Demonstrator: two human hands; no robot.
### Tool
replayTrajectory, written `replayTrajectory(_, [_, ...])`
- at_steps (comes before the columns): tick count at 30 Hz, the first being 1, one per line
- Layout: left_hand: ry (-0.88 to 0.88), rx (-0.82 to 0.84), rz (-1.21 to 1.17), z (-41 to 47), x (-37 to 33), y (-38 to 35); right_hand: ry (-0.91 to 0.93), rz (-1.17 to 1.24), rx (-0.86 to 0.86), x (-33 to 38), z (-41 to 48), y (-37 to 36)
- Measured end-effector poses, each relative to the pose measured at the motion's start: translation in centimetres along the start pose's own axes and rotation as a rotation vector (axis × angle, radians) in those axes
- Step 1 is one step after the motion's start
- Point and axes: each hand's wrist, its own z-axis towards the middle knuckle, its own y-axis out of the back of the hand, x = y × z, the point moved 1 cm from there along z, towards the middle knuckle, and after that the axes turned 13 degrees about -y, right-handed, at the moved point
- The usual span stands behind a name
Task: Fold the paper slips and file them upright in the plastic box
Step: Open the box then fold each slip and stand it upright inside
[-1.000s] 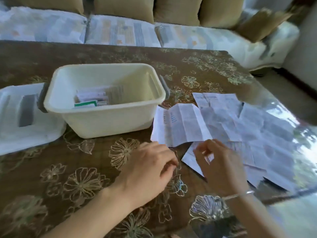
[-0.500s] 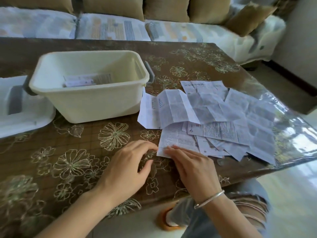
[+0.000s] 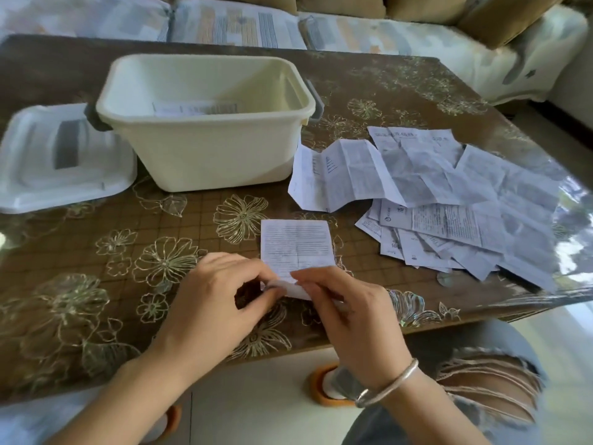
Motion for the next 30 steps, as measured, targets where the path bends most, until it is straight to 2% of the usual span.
replayTrajectory(3, [0.064,-0.008,-0.05,-1.0,-0.1,0.9,-0.069,0.083,0.065,0.4,0.9,0.4])
replayTrajectory(8, [0.156,-0.078,-0.125,-0.5,0.3,1.2,-0.175,-0.022,0.068,-0.6,2.5,0.4])
replayTrajectory(16, [0.242,-0.119,0.191,1.8,1.5,-0.1,-0.285,-0.123,-0.079,-0.6,4.0,-1.0])
replayTrajectory(20, [0.258,-0.099,0.309,2.1,1.7,-0.5,-0.239,-0.26,-0.112,-0.6,4.2,-1.8])
replayTrajectory(26, [0.217,-0.053,0.441,2.3,1.5,-1.2,-0.165,-0.355,-0.201,-0.8,3.7,-2.3])
replayTrajectory(30, [0.254,-0.018,0.46,2.5,1.4,-1.7,-0.16,-0.371,-0.197,-0.8,3.7,-2.4])
